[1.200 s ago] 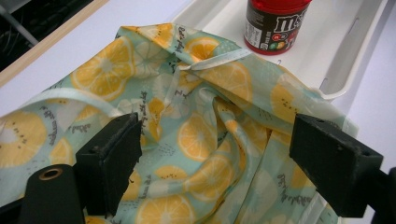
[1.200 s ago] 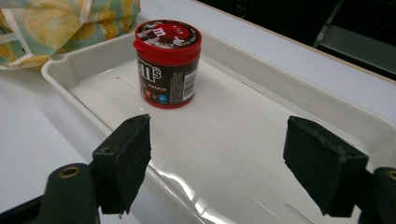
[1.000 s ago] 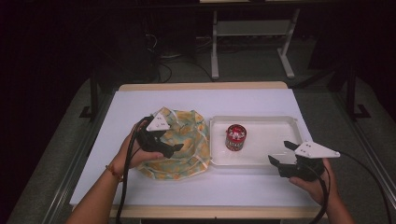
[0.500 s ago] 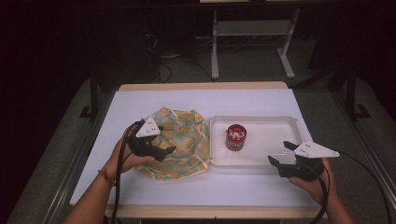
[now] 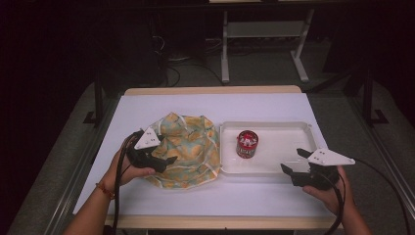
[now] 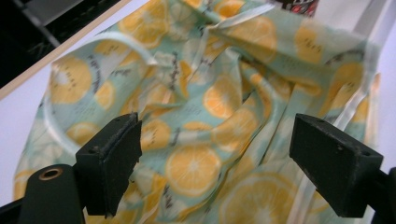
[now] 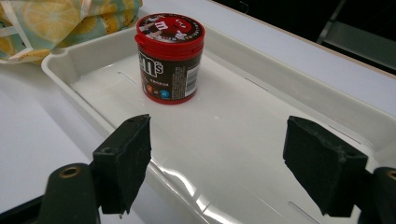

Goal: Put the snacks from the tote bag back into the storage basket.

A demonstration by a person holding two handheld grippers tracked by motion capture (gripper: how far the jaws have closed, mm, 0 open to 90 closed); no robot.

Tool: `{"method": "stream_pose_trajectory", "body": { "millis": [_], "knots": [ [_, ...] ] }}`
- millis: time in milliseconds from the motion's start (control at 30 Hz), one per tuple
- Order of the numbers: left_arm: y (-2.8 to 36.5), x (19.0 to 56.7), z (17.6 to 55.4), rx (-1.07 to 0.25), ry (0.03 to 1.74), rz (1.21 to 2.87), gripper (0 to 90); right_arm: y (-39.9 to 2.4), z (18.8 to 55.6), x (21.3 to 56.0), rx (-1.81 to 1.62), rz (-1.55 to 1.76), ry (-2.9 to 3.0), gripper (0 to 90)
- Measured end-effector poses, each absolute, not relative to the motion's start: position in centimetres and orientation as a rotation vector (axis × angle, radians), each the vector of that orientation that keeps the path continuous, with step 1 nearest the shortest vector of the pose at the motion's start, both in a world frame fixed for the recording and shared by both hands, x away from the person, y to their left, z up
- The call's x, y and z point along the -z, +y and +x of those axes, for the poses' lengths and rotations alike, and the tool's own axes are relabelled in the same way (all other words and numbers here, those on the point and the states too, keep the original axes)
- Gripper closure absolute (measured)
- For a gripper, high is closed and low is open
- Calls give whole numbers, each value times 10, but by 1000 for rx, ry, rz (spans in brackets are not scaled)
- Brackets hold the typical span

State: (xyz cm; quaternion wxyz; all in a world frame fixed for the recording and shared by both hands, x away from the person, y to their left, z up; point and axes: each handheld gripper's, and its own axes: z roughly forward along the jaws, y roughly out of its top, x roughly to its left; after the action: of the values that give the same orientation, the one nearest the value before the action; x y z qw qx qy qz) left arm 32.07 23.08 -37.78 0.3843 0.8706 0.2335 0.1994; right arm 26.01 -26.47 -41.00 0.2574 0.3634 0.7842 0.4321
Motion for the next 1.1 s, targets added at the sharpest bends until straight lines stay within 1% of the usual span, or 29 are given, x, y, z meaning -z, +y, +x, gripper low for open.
{"method": "stream_pose_trajectory", "body": {
  "millis": [267,333,733,800,867,933,1100],
  "knots": [
    [244,385,316,-530,623,2201,162,-264,261,410,-1169,979,2130,228],
    [247,387,315,-515,636,2201,162,-264,261,410,-1171,981,2129,228],
    [264,391,310,-556,670,2174,162,-263,261,410,-1167,974,2135,228],
    [268,394,310,-540,685,2160,162,-263,261,410,-1166,973,2136,228],
    [271,396,309,-554,694,2152,162,-262,261,410,-1167,973,2135,228],
    [275,397,308,-528,705,2147,162,-262,261,410,-1168,972,2136,228],
    [285,396,305,-548,720,2132,162,-262,261,410,-1164,969,2137,228]
  ]
}}
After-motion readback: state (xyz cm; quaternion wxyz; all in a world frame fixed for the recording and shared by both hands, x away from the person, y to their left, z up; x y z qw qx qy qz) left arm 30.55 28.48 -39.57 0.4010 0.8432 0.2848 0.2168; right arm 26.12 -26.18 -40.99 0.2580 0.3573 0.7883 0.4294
